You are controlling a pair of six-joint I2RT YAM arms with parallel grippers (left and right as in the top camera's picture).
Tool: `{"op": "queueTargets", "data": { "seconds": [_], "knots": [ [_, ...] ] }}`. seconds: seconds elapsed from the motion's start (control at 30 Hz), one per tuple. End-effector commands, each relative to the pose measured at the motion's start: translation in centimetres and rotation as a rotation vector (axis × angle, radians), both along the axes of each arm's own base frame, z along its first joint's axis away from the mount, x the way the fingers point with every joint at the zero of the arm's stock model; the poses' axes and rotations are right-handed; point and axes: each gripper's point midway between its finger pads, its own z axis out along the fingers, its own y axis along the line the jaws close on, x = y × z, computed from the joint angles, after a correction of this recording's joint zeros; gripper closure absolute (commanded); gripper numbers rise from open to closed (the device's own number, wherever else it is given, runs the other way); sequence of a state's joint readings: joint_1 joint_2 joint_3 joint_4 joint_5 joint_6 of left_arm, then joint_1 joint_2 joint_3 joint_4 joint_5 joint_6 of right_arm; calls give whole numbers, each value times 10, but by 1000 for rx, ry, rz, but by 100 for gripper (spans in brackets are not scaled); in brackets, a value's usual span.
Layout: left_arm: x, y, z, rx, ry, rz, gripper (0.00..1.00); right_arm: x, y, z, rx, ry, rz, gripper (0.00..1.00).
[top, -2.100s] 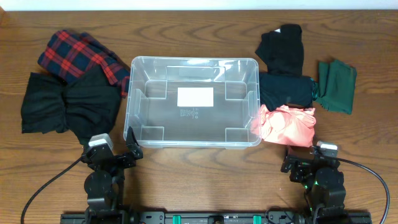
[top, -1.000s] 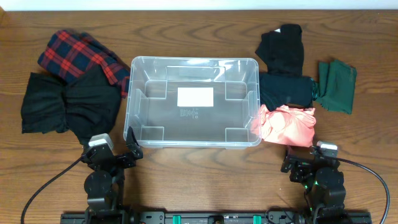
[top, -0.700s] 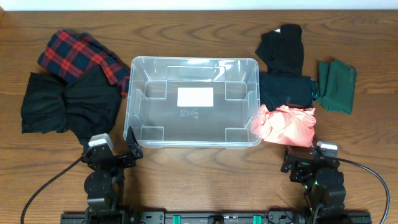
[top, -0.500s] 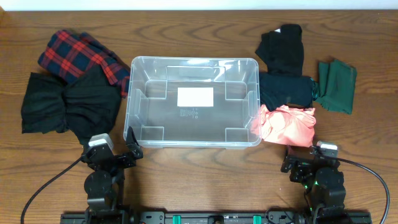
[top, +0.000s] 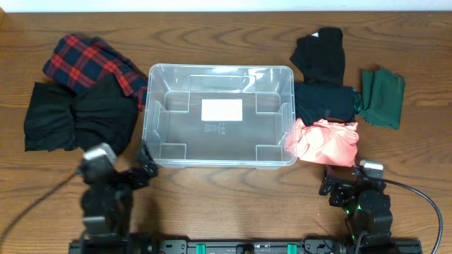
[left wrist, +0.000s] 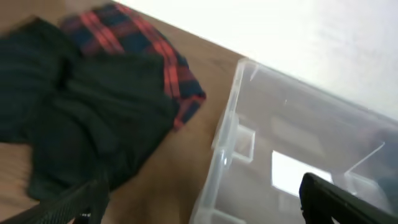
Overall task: Pack container
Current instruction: 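Move the left gripper down onto the black garment left of the bin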
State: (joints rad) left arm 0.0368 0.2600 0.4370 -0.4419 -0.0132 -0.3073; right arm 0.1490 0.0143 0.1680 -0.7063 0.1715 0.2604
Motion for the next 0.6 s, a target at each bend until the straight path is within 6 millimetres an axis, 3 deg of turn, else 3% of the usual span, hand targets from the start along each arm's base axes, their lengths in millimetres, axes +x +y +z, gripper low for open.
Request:
{"op": "queueTargets", "data": {
  "seconds": [0.0,0.17,0.3,0.43,0.57],
  "knots": [
    [7,15,65,0,-7,94,2,0,-2,-1,12,-3,-17,1],
    [39,14,128,31,61,66,2,0,-2,-1,12,-3,-17,1],
    [63,21,153,179,87,31,2,0,-2,-1,12,-3,-17,1],
    [72,56,140,121,197,167,2,0,-2,-1,12,-3,-17,1],
    [69,107,97,-3,358,326,2,0,-2,-1,12,-3,-17,1]
  ]
}}
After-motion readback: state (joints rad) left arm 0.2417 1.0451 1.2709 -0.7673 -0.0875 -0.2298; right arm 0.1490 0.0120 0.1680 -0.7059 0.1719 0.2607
